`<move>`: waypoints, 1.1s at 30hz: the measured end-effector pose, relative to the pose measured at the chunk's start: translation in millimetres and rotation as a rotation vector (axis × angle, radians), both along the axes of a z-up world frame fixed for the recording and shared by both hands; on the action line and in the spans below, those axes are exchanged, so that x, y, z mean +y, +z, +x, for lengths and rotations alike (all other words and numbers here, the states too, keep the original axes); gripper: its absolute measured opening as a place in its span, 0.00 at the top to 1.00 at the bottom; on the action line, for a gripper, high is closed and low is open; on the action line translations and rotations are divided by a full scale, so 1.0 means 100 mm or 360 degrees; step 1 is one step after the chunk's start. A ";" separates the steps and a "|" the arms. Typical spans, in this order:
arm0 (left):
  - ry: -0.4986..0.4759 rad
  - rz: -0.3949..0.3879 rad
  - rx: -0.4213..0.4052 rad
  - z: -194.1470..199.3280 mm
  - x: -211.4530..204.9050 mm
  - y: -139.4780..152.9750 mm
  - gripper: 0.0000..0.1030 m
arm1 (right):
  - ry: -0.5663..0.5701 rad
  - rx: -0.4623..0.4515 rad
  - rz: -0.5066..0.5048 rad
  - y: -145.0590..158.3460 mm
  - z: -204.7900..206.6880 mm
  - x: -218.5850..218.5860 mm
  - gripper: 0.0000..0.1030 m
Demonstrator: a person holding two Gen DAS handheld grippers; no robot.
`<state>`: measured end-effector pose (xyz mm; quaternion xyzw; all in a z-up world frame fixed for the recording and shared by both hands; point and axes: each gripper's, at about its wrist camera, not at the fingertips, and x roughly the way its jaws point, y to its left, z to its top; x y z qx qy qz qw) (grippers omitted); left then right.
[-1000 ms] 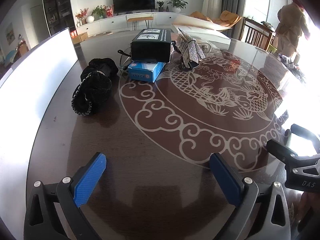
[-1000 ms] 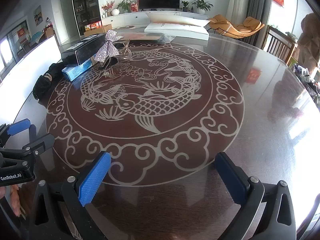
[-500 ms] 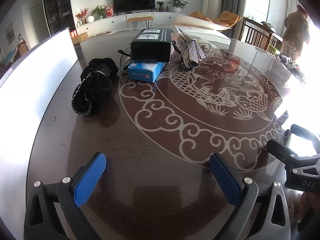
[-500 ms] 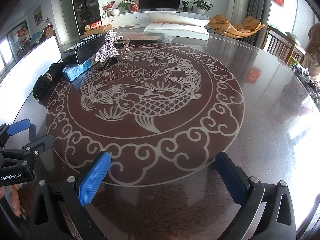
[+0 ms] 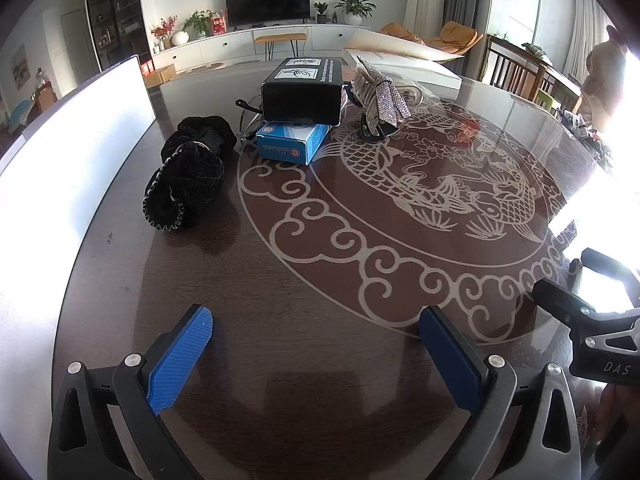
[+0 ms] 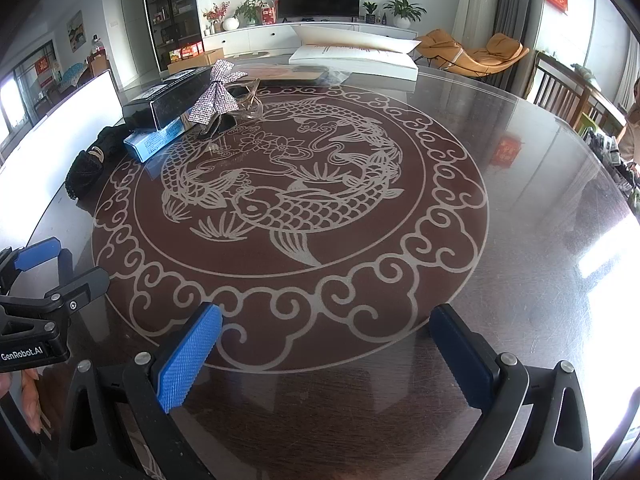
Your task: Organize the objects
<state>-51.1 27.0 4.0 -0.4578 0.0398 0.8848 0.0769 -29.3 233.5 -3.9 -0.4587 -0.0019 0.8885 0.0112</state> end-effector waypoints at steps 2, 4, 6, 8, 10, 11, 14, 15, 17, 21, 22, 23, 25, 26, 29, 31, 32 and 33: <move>0.0000 0.0000 0.0000 0.00 0.00 0.00 0.00 | 0.0000 0.0000 0.0000 0.00 0.00 0.00 0.00; 0.0000 0.0000 0.0000 0.00 0.00 0.00 0.00 | 0.0000 0.0000 0.0000 -0.01 0.00 0.00 0.00; 0.0000 0.0000 0.0000 0.00 0.00 0.00 0.00 | 0.0000 0.0000 0.0000 0.00 0.00 0.00 0.00; 0.0000 0.0000 0.0000 0.00 0.00 0.00 0.00 | 0.0000 0.0000 0.0000 -0.01 0.00 0.00 0.00; 0.0000 0.0000 0.0000 0.00 0.00 0.00 0.00 | 0.0000 0.0000 0.0000 -0.01 0.00 0.00 0.00; 0.0000 0.0000 0.0000 0.00 0.00 0.00 0.00 | 0.0001 0.0000 0.0000 -0.01 0.00 0.00 0.00; 0.0000 0.0000 0.0000 0.00 0.00 0.00 0.00 | 0.0001 0.0000 0.0000 -0.01 0.00 0.00 0.00; 0.0000 0.0000 0.0000 0.00 0.00 0.00 0.00 | 0.0001 0.0000 0.0000 0.00 0.00 0.00 0.00; 0.0000 0.0000 0.0000 0.00 0.00 0.00 0.00 | 0.0001 0.0000 0.0000 0.01 -0.01 0.00 0.00; 0.0000 0.0000 0.0000 0.00 0.00 0.00 0.00 | 0.0001 0.0000 0.0000 0.01 -0.01 0.00 0.00; 0.0000 0.0000 0.0000 0.00 0.00 0.00 0.00 | 0.0001 0.0000 0.0000 0.00 0.00 0.00 0.00; 0.0000 0.0000 0.0000 0.00 0.00 0.00 0.00 | 0.0001 0.0000 0.0000 0.00 0.01 0.00 0.00; 0.0000 0.0001 0.0000 0.00 0.00 0.00 0.00 | 0.0001 0.0000 0.0000 0.00 0.00 0.00 0.00; 0.0000 0.0000 0.0000 0.00 0.00 0.00 0.00 | 0.0001 0.0000 0.0000 0.00 0.01 0.01 0.00; 0.0000 0.0001 0.0000 0.00 -0.01 0.00 0.00 | 0.0001 0.0000 0.0000 0.00 0.01 0.01 0.00; 0.0000 0.0001 0.0000 0.00 -0.01 0.00 0.00 | 0.0001 0.0000 0.0000 0.00 0.01 0.01 0.00; 0.0000 0.0000 0.0000 0.00 -0.01 0.00 0.00 | 0.0001 0.0000 0.0000 0.00 0.01 0.01 0.00; 0.0000 0.0000 0.0000 0.00 -0.01 0.00 0.00 | 0.0002 0.0000 0.0000 0.00 0.00 0.00 0.00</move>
